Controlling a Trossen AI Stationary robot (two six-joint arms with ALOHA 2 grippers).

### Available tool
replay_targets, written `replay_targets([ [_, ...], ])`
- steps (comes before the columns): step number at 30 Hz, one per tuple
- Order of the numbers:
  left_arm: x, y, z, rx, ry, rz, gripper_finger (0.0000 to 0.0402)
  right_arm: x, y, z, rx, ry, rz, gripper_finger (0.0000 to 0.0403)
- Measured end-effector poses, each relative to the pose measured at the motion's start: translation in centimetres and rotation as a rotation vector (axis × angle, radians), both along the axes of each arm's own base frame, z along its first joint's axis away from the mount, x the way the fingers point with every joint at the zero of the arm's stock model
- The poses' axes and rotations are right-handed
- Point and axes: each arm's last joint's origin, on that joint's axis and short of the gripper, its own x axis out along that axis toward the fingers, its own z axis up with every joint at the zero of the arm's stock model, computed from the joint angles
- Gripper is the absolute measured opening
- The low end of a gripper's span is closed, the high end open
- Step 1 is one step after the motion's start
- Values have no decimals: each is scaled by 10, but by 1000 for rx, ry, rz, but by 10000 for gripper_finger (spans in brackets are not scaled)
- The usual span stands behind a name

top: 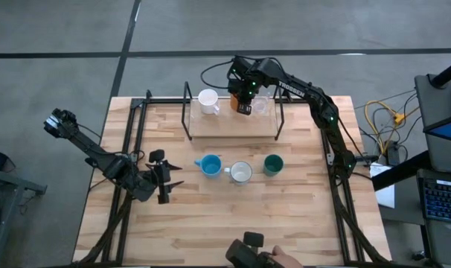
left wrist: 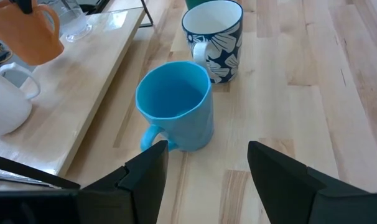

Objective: Stack small to large cups/mugs on shelf
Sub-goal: Put the orange mug on the shelf

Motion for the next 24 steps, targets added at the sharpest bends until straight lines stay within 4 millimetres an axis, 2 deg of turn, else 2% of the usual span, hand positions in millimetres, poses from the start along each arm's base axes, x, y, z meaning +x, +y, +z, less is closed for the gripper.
replay_targets([
  [24,0,0,0,-10,4,-8,208,0,0,-7,10,10,-7,20],
])
